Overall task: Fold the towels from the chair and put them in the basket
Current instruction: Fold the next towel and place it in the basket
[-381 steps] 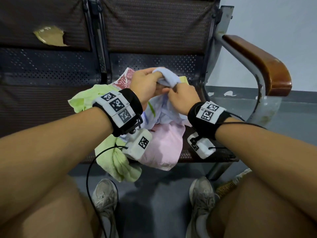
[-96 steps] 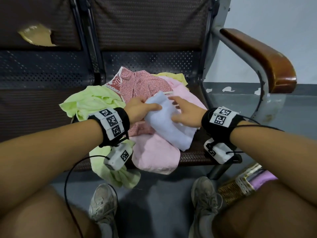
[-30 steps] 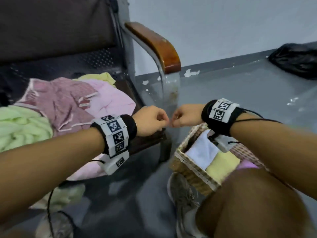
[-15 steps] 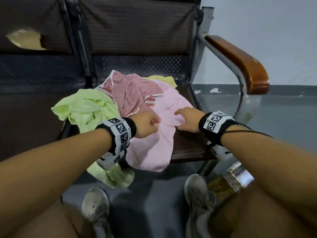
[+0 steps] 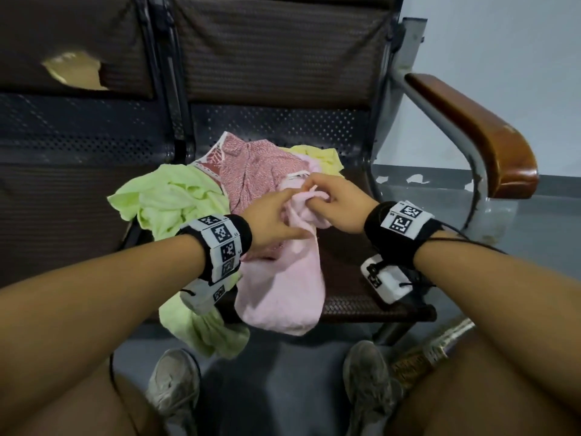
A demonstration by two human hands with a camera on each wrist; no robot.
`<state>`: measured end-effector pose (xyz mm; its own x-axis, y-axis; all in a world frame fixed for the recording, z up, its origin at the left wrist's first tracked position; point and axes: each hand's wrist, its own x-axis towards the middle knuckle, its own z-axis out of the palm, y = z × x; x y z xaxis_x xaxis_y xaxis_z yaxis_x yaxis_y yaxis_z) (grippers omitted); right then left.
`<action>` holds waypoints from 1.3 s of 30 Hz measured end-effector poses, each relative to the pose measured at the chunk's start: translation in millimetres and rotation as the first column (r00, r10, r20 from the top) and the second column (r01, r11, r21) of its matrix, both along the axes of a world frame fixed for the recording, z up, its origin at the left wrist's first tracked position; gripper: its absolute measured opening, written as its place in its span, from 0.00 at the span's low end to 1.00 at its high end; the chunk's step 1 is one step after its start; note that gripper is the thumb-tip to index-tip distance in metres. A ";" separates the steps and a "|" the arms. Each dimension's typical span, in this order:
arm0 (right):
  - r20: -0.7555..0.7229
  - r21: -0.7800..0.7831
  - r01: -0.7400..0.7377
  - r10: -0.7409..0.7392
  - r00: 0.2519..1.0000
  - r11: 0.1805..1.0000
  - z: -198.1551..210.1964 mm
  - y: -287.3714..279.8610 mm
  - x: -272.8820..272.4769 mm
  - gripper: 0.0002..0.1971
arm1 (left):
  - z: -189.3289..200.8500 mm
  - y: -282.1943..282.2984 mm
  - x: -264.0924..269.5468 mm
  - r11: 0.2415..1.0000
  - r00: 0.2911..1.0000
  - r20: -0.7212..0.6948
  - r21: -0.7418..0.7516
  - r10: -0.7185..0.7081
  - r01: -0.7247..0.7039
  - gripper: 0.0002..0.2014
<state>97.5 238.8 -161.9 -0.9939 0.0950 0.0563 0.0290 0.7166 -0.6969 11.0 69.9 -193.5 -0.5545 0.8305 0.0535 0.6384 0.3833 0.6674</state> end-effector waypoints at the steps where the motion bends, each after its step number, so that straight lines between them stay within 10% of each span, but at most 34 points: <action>1: -0.043 -0.049 -0.025 0.023 0.999 0.998 4.8 -6.5 -2.3 0.07 | 2.5 1.2 -0.4 0.999 0.999 -0.019 0.022 0.037 -0.036 0.22; 7: -0.053 -0.117 0.024 -0.031 0.998 0.993 2.3 -7.0 -2.7 0.28 | 22.5 -1.6 5.7 0.955 0.969 0.107 0.176 0.224 -0.240 0.15; 12: 0.033 0.019 0.066 -0.067 0.997 0.998 -5.4 -1.6 -2.9 0.11 | 26.6 -8.4 18.0 0.932 0.960 0.244 0.297 0.135 -0.207 0.16; 15: -0.132 -0.137 0.071 -0.090 0.987 0.988 5.4 -4.5 -4.8 0.13 | 13.3 -15.0 16.3 0.968 0.970 0.132 0.116 0.205 -0.221 0.29; 19: -0.261 -0.191 0.096 -0.145 0.954 0.977 15.7 1.2 -0.3 0.14 | 8.1 -19.5 5.8 0.943 0.943 -0.014 -0.013 0.332 -0.332 0.14; 27: 0.025 0.293 0.246 -0.265 0.964 0.924 6.9 37.0 12.2 0.20 | 35.6 -14.1 -9.5 0.856 0.899 0.149 0.275 0.412 -0.437 0.07; 33: 0.153 -0.088 0.067 -0.053 0.987 0.994 12.1 -1.5 3.9 0.30 | 40.9 -9.7 -7.8 0.833 0.870 0.371 0.325 0.324 -0.448 0.13; 39: 0.102 0.254 0.126 -0.156 0.982 0.959 15.4 -13.1 0.3 0.08 | 41.7 -19.7 -13.9 0.858 0.845 0.311 0.142 0.434 -0.493 0.20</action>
<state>97.9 225.7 -146.4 -0.9721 0.2332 -0.0229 0.2148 0.8474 -0.4855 -2.9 50.2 -151.7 -0.8892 0.4575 -0.0044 0.2136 0.4237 0.8803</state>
